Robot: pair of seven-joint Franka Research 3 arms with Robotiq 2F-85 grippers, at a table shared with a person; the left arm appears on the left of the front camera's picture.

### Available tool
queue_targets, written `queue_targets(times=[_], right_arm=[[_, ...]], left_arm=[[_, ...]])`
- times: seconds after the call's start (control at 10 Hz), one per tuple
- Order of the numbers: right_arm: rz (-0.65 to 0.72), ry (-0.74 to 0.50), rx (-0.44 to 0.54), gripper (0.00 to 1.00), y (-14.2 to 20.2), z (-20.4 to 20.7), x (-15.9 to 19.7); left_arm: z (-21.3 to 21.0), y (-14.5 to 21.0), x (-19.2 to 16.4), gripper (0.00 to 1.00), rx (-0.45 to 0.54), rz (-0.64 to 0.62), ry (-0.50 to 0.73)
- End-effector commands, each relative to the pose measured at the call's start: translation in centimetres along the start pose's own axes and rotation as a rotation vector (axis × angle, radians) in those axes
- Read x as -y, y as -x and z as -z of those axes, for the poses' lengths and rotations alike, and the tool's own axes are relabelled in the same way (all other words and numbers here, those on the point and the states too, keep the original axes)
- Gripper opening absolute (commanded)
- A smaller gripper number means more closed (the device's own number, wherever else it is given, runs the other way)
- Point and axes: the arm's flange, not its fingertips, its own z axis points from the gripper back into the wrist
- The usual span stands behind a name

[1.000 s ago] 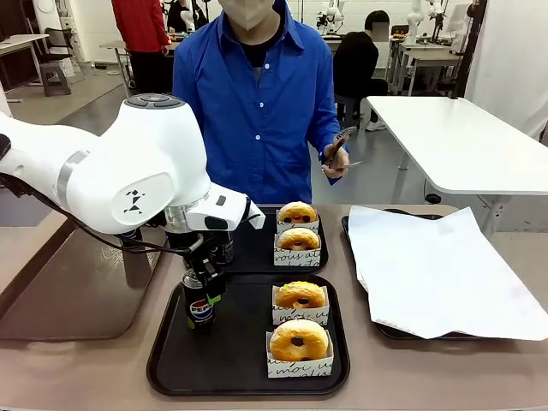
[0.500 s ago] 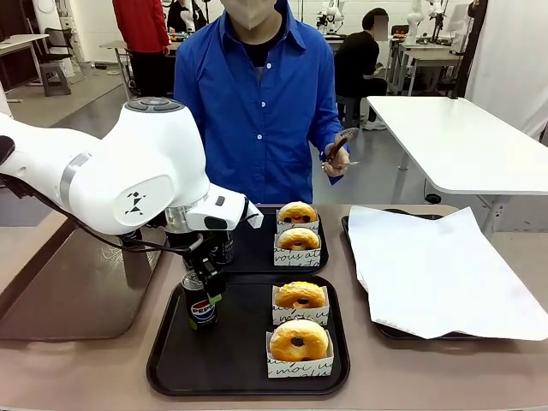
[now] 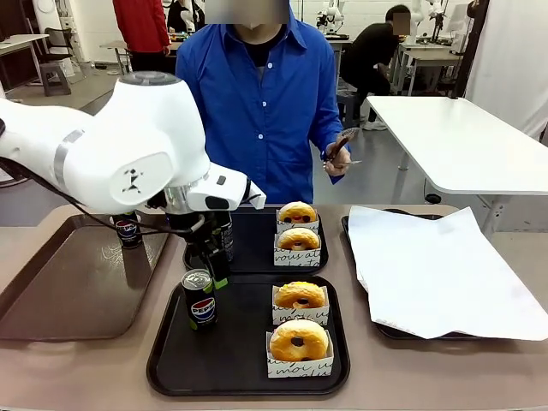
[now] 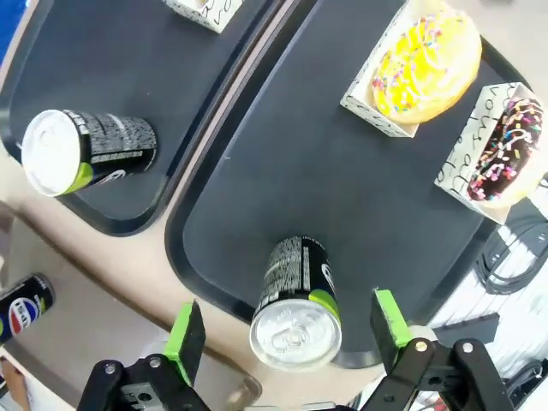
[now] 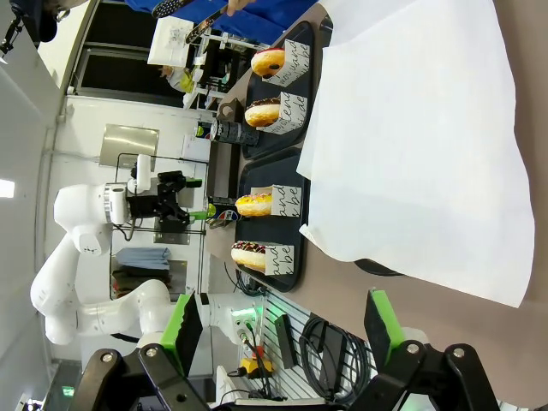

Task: Set up donuts and drinks on trays.
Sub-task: Pick up one Pepsi coke from the Handle tray and place it on the Flat Tray without a Pepsi coke.

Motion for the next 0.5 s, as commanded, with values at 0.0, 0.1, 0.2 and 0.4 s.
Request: queue_targets(times=[0.0, 0.1, 0.2, 0.4], right_arm=[[-0.012, -0.023, 0.009, 1.00, -0.1, 0.0, 0.1], [-0.012, -0.023, 0.009, 1.00, -0.1, 0.0, 0.1], [-0.012, -0.023, 0.009, 1.00, -0.1, 0.0, 0.1], [-0.012, -0.023, 0.009, 1.00, -0.1, 0.0, 0.1]], left_arm=[[-2.7, 0.4, -0.2, 1.00, -0.067, -0.044, -0.016], [-4.2, 0.8, -0.3, 1.00, -0.095, -0.047, -0.020], [-5.3, 1.2, -0.5, 1.00, -0.095, -0.052, -0.026], [-6.9, 2.4, -0.6, 1.00, -0.125, -0.126, 0.000]])
